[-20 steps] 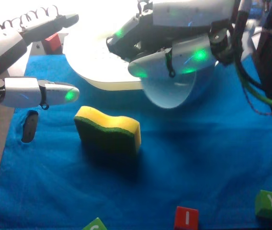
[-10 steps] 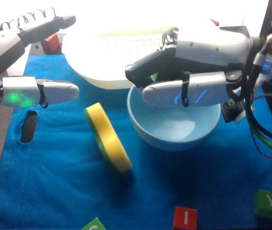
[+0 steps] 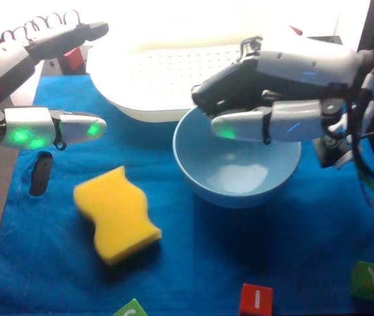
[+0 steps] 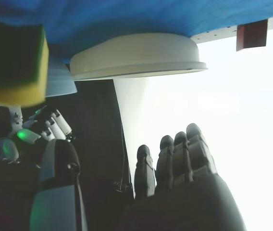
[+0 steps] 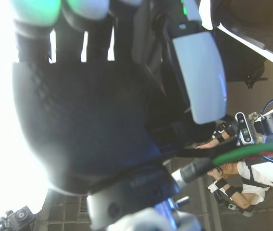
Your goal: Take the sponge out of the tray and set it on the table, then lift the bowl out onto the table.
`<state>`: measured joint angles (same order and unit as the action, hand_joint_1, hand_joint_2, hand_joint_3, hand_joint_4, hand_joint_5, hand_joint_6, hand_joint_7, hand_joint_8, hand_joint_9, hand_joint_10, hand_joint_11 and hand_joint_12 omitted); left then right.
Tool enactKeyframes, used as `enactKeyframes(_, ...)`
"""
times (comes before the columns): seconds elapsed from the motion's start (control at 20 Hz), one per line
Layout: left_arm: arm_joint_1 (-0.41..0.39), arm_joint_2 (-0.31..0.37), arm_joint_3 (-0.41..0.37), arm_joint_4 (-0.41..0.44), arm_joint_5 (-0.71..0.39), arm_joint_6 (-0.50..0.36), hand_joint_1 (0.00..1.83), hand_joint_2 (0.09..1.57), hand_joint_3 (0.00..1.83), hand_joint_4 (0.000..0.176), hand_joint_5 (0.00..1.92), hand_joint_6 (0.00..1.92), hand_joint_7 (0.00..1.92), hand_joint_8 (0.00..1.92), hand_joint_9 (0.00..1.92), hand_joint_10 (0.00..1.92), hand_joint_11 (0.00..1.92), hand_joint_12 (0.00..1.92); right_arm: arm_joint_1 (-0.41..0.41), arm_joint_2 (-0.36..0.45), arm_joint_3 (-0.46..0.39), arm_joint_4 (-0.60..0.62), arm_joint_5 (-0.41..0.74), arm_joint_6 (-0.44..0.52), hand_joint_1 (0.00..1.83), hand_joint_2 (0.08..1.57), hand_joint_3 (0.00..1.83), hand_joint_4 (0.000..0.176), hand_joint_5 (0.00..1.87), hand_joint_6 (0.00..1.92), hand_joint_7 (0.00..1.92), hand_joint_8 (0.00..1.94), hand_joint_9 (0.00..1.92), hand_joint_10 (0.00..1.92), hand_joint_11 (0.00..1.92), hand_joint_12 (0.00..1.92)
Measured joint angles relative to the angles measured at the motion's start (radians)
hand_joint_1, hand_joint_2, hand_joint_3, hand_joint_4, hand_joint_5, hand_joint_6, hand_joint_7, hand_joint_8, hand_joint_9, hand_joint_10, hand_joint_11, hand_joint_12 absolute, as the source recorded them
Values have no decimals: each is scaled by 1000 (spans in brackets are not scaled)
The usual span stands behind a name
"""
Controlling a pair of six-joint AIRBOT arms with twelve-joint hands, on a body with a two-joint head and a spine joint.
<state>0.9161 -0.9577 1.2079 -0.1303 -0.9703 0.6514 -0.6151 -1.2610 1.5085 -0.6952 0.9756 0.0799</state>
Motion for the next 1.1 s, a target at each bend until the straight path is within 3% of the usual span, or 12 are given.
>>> enactKeyframes(0.05,2,0,0,-3,1,0,751,956,1,157,189,2,103,1,21,1,11,56,0,16,-2,1,0,0,293,1414,0,0,749,938,1006,1043,1039,1292,959,1650)
enactKeyframes(0.1,12,0,-1,-5,-1,0,730,964,4,159,178,0,98,0,18,1,12,58,-7,40,-3,6,1,0,98,1338,0,0,604,136,681,138,582,264,229,932)
enactKeyframes(0.15,13,0,-2,-5,0,1,722,966,4,155,175,0,100,1,29,5,28,66,-7,43,-5,7,-1,0,70,1291,0,0,546,32,540,27,433,70,68,741)
enactKeyframes(0.3,24,2,-15,-10,-14,0,724,965,2,153,194,7,116,6,43,9,50,77,-39,64,-17,40,8,0,2,1272,0,36,454,1,387,1,280,3,2,506)
enactKeyframes(0.5,60,14,-30,-43,-53,0,717,1014,13,132,164,0,94,0,8,1,2,45,-165,119,-39,157,93,-3,0,1276,0,18,449,1,383,0,319,0,12,627)
enactKeyframes(0.6,124,22,-60,-99,-121,-1,717,1025,12,139,170,3,112,7,36,11,27,55,-229,161,-66,274,131,-51,0,1335,10,31,412,2,343,2,246,5,0,474)
enactKeyframes(0.75,221,34,-108,-130,-230,-42,541,996,0,142,131,0,93,0,28,0,29,97,-350,213,-117,446,241,-82,0,1315,0,79,337,2,257,2,142,2,0,169)
enactKeyframes(0.85,274,51,-142,-173,-308,-47,647,1035,10,145,121,0,32,0,0,0,18,9,-467,243,-159,520,321,-87,0,1360,13,34,298,0,231,2,128,1,0,130)
enactKeyframes(0.95,321,54,-161,-201,-401,-77,613,1034,8,135,108,0,44,5,19,7,34,16,-573,262,-200,637,403,-111,0,1346,5,38,280,0,226,0,122,0,0,128)
enactKeyframes(1.0,348,54,-171,-208,-437,-100,460,1021,1,145,86,0,45,3,38,11,93,47,-617,273,-221,711,449,-129,2,1279,0,128,267,0,228,0,143,7,28,143)
enactKeyframes(1.05,364,51,-181,-214,-461,-103,460,1021,1,145,86,0,45,3,38,11,93,47,-649,281,-237,768,493,-137,2,1279,0,128,267,0,228,0,143,7,28,143)
enactKeyframes(1.1,377,47,-195,-224,-489,-107,382,1013,3,137,78,0,70,5,80,3,32,327,-673,285,-249,809,540,-137,0,1281,0,130,245,0,210,0,141,5,25,141)
